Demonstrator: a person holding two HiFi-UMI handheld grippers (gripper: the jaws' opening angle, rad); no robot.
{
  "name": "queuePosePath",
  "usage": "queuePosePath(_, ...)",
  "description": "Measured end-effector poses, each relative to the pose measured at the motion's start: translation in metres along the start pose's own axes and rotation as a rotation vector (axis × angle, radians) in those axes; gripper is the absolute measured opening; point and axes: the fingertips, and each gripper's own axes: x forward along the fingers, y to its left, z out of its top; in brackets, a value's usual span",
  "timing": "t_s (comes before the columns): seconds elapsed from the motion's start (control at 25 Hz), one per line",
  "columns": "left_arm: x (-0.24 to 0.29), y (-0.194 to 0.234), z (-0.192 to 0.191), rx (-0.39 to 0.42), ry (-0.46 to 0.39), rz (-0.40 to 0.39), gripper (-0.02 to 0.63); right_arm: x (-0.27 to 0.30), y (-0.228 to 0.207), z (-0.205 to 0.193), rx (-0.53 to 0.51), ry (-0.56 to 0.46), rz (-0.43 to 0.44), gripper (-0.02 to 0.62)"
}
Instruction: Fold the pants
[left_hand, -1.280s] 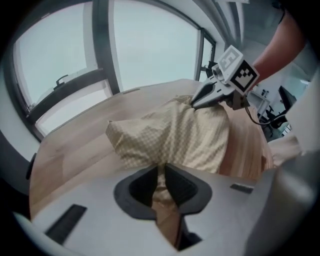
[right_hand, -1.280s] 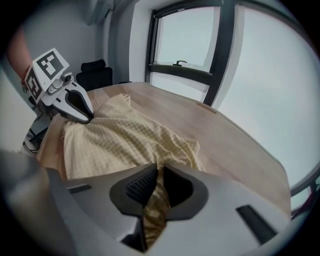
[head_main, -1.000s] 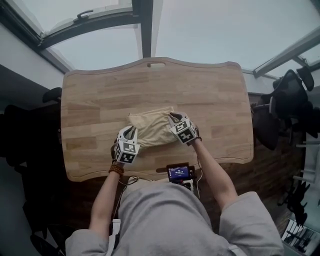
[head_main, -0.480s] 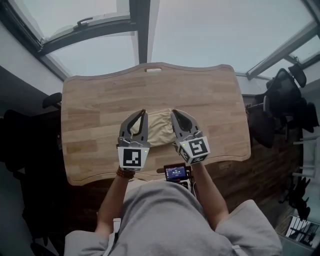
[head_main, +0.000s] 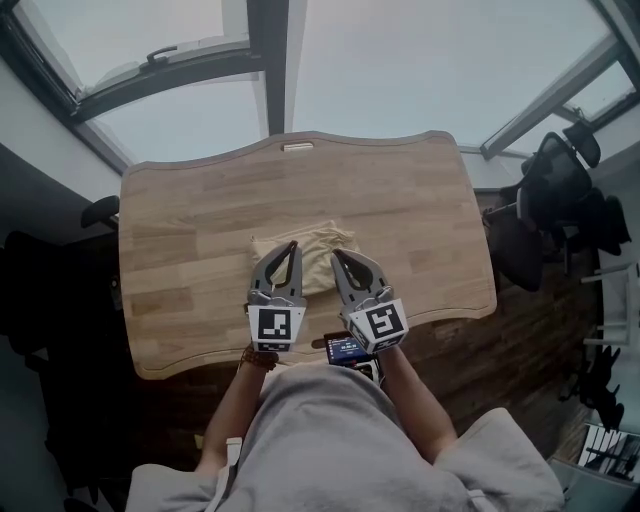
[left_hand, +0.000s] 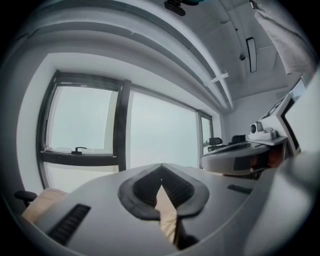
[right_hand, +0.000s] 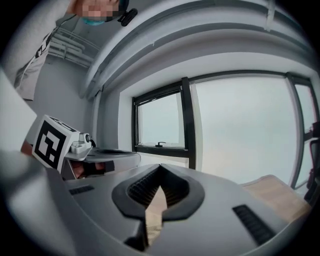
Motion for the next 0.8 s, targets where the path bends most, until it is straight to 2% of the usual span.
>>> queuePosePath(0.2, -0.004, -0.004, -0.003, 0.014, 0.001, -0.007, 0.008, -0.004, 0.016, -0.009, 0.01, 0.001, 0.06, 0.003)
queuePosePath(0.52, -0.005, 0.006, -0.015, 0.014, 0.035, 0.017, 0.008, -0.008, 0.02, -0.017, -0.018, 0.024, 0.071, 0.003)
queuePosePath(0.8, -0.005, -0.016, -0.027, 0.058, 0.056, -0.036, 0.008, -0.015, 0.014, -0.026, 0.005, 0.035, 0.051, 0.003)
